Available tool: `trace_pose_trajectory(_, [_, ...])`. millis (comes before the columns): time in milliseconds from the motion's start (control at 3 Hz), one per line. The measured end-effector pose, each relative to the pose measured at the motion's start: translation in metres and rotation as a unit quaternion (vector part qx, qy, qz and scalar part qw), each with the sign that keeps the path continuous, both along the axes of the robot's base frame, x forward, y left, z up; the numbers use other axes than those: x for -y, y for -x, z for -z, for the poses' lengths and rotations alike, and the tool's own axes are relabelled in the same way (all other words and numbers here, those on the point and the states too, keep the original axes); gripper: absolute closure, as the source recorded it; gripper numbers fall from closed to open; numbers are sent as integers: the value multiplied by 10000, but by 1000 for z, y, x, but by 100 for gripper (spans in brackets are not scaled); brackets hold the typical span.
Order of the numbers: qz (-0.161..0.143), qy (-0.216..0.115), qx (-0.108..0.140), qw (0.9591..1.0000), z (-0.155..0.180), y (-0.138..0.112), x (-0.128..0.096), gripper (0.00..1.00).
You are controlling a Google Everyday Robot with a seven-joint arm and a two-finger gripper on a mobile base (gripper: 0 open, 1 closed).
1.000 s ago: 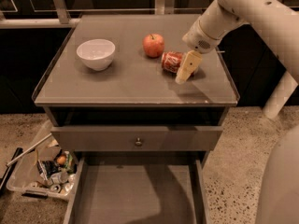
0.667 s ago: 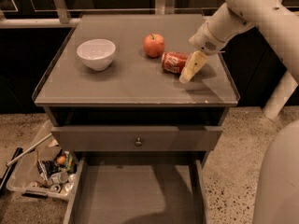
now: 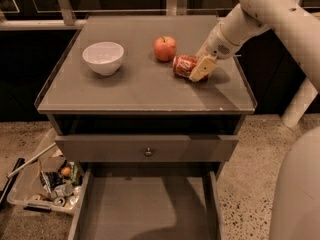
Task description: Place coke can into middle drawer
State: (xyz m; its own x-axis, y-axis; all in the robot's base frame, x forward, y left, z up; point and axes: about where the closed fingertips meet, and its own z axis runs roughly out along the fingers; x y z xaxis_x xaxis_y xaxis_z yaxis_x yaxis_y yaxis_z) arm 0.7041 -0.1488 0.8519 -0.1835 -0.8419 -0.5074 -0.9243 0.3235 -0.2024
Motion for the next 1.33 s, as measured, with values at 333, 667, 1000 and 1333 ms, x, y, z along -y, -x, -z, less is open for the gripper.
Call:
trace_pose_trajectory(333, [0,0,0,10000,0,0,0,66])
trace_pose_trajectory(667, [-3,1,-3,10000,0,0,0,89])
trace_pose_trajectory(1000, [-81,26,-64,9999,5,3,-4,100])
trace_pose_trajectory(1333, [-32,23,-129,9999,6,18,-3,100])
